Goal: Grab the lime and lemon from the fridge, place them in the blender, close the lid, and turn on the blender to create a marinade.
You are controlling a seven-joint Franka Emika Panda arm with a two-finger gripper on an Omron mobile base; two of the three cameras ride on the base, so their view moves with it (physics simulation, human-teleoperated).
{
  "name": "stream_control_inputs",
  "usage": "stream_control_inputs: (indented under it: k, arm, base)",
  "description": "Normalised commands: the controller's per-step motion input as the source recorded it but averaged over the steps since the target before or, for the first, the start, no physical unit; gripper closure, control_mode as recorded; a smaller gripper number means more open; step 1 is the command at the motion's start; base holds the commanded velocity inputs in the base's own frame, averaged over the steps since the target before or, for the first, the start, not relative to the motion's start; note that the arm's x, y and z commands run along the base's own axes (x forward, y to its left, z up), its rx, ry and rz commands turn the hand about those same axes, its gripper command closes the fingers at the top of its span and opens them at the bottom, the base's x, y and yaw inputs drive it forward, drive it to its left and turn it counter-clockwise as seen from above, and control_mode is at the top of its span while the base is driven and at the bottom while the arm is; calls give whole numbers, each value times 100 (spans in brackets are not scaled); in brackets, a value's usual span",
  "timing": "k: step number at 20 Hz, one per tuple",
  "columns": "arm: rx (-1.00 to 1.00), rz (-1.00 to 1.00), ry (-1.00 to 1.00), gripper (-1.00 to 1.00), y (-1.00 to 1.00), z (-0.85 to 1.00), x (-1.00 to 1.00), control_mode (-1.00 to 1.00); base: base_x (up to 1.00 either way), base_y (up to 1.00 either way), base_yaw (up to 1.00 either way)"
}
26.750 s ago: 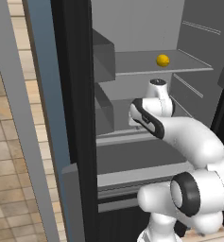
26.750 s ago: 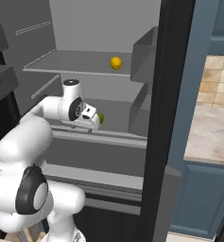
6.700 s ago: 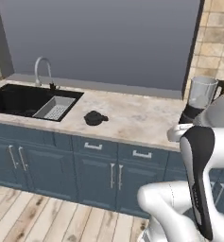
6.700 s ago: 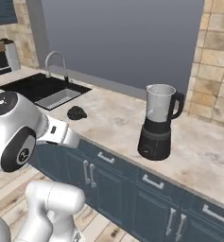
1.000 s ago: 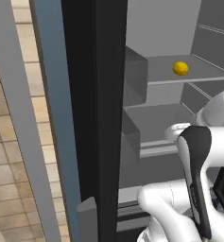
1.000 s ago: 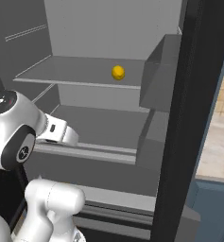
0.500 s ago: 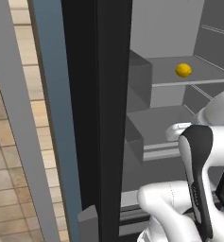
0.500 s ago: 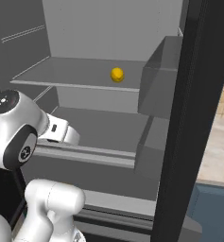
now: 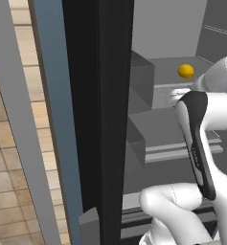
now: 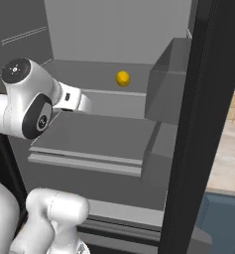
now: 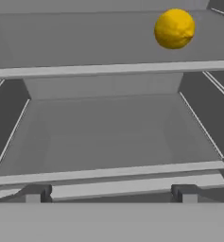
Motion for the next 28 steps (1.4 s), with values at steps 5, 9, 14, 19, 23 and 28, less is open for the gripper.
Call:
stream_control_inputs:
  k: [5, 9, 14, 19, 23, 28]
  arm:
    - [0, 0, -4, -100, -55, 63, 69, -100]
    - [0, 0, -5, -100, -48, 0, 47, -100]
    - [0, 0, -2, -100, -37, 4, 67, -100]
    - [0, 0, 6, -100, -36, 4, 72, -100]
    - [0, 0, 12, -100, -15, -7, 71, -100]
    - [-1, 0, 14, -100, -1, -9, 68, -100]
  base:
    - [0, 0, 0]
    - [0, 0, 0]
    - [0, 0, 0]
    - [0, 0, 0]
    - [0, 0, 0]
    - [0, 0, 0]
